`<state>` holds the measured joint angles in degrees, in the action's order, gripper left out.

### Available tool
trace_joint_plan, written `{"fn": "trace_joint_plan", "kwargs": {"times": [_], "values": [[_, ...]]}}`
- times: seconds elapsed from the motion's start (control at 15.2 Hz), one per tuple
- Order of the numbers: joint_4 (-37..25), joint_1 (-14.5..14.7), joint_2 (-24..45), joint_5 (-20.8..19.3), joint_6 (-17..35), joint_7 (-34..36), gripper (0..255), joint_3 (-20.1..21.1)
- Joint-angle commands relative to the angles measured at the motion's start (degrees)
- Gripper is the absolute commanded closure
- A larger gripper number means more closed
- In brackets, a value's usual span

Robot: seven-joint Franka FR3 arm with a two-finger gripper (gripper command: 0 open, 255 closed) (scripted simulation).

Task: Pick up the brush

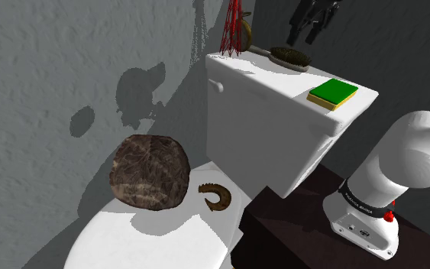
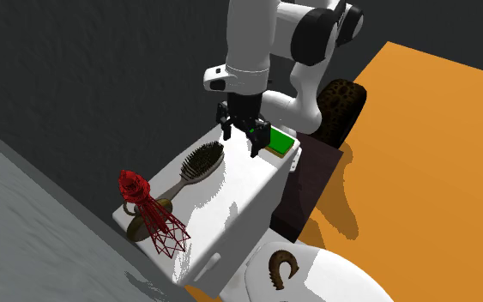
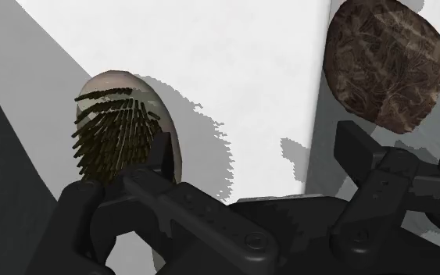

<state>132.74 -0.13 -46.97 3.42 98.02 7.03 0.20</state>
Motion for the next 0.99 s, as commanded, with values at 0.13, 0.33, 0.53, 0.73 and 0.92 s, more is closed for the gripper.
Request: {"fn": "trace_joint_plan", "kwargs": {"times": [0.13,0.33,0.53,0.73,0.92], "values": [[-1.81,-0.81,3.98,-1.12,1.26,-0.82,0,-1.03],[-4.97,-1.96,10.04,-2.63,2.86,-1.96,0,-2.52],[-8.64,-2.98,16.18,-3.95,4.08,-2.99,0,-3.97],[-12.83,-3.94,22.37,-5.04,4.90,-3.97,0,-5.37],[-11.33,-4.01,22.48,-5.12,6.45,-4.01,0,-5.47]]}}
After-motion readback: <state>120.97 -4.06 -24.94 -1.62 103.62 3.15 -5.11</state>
